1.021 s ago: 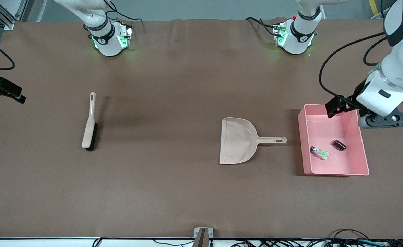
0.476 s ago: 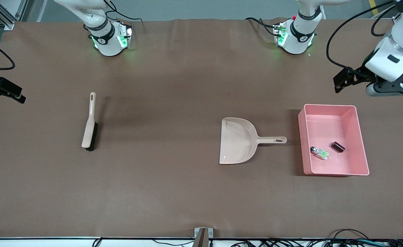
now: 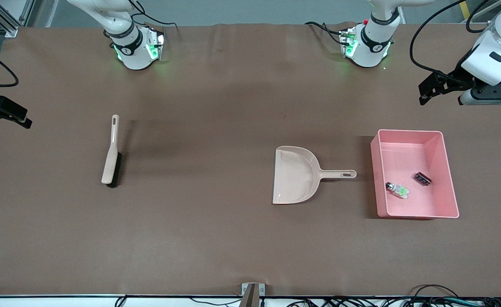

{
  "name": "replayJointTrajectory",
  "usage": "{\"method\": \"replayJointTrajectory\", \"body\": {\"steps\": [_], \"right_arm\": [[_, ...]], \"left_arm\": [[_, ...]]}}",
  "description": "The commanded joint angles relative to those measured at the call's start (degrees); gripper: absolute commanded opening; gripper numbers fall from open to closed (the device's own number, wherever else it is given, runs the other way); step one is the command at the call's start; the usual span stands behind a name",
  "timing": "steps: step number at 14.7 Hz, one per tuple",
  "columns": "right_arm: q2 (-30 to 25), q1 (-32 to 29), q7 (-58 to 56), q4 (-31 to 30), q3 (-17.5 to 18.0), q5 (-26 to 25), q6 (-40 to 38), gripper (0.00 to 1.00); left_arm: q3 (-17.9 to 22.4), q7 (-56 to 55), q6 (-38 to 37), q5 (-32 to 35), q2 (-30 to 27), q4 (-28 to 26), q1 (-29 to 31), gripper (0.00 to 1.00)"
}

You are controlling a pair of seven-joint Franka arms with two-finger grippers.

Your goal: Clean e-waste and dump in bin

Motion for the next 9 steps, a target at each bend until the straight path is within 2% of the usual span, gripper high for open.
{"method": "replayJointTrajectory", "body": {"steps": [1,9], "right_arm": [[0.12,0.09,-0.39,0.61,0.03,-1.02,-0.62,1.00],[0.12,0.09,-0.39,0.61,0.11,-1.02,-0.62,1.00]], "left_arm": [[1.39,2.53,0.54,-0.83,-1.12,-0.93,-0.19,1.00],[1.31,1.21,-0.61,-0.30,-1.12,-0.93,-0.28,1.00]]}}
